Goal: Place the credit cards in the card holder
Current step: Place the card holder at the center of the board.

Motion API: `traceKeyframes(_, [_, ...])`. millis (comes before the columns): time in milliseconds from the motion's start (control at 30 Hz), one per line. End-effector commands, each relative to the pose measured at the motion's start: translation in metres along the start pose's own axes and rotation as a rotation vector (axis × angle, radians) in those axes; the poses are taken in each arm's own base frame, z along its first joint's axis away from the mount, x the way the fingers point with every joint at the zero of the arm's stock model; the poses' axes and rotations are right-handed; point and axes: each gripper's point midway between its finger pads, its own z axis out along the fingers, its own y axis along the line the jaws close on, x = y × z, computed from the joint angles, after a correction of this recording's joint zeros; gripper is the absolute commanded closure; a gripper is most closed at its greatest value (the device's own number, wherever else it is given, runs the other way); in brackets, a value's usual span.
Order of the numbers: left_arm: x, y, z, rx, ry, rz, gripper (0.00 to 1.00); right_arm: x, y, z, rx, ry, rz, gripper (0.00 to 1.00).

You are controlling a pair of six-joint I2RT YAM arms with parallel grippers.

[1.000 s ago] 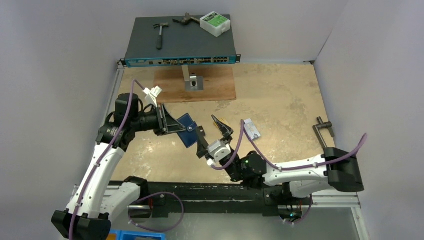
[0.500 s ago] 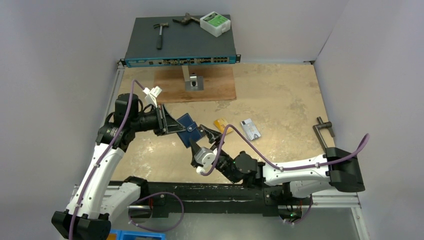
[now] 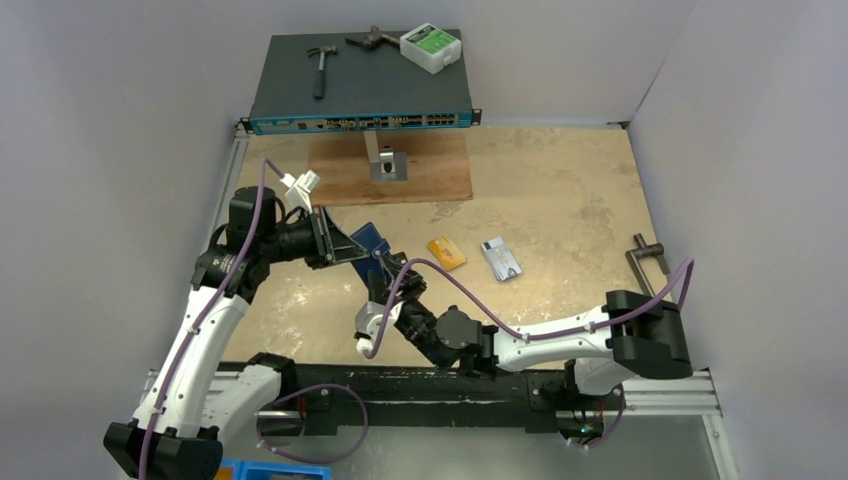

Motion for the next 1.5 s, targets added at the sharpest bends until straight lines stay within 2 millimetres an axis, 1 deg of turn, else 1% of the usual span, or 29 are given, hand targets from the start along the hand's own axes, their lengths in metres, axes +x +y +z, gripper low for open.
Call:
traceKeyframes(0, [0.001,-0.03,-0.01,0.103,0.012,0.034,1.0,-0.003,-0.016,0.008,0.095,0.016,-0.039,0.6])
traceKeyframes(100, [0.001,-0.031,-0.01,0.106,0.014,0.033,1.0,0.005,-0.019,0.01,0.111,0.044,-0.047,0.61])
traceKeyframes(167, [0.001,-0.032,-0.011,0.107,0.013,0.034,1.0,0.011,-0.026,0.011,0.137,0.063,-0.037,0.62])
traceKeyframes(367, [0.002,-0.031,-0.01,0.11,0.017,0.03,1.0,0.017,-0.043,0.017,0.181,0.085,0.009,0.65])
traceKeyframes(433, [0.001,-0.031,-0.01,0.111,0.018,0.029,1.0,0.017,-0.042,0.017,0.17,0.08,0.023,0.67])
traceKeyframes(500, [0.001,-0.031,-0.01,0.111,0.018,0.028,1.0,0.022,-0.035,0.017,0.146,0.101,0.036,0.68])
traceKeyframes(600, [0.001,-0.032,-0.01,0.114,0.019,0.028,1.0,0.027,-0.031,0.017,0.149,0.113,0.037,0.75])
traceKeyframes(700, [0.002,-0.031,-0.009,0.116,0.021,0.027,1.0,0.027,-0.028,0.017,0.143,0.108,0.038,0.81])
traceKeyframes(900, [0.002,-0.033,-0.009,0.122,0.025,0.022,1.0,0.028,-0.024,0.017,0.129,0.103,0.033,1.0])
traceKeyframes(1000, [0.002,-0.033,-0.01,0.126,0.026,0.023,1.0,0.028,-0.021,0.019,0.127,0.105,0.032,1.0])
traceKeyframes(1100, [0.004,-0.033,-0.01,0.128,0.028,0.022,1.0,0.029,-0.023,0.021,0.143,0.11,0.034,1.0])
traceKeyframes(1200, [0.005,-0.031,-0.009,0.127,0.028,0.017,1.0,0.028,-0.032,0.021,0.2,0.11,0.019,1.0])
traceKeyframes(1267, [0.007,-0.029,-0.008,0.125,0.03,0.008,1.0,0.032,-0.035,0.02,0.237,0.119,-0.018,1.0])
traceKeyframes(1367, [0.008,-0.025,-0.006,0.12,0.034,-0.007,1.0,0.031,-0.045,0.018,0.32,0.096,-0.066,1.0])
traceKeyframes(1467, [0.008,-0.024,-0.006,0.119,0.033,-0.009,1.0,0.032,-0.046,0.018,0.351,0.083,-0.072,1.0])
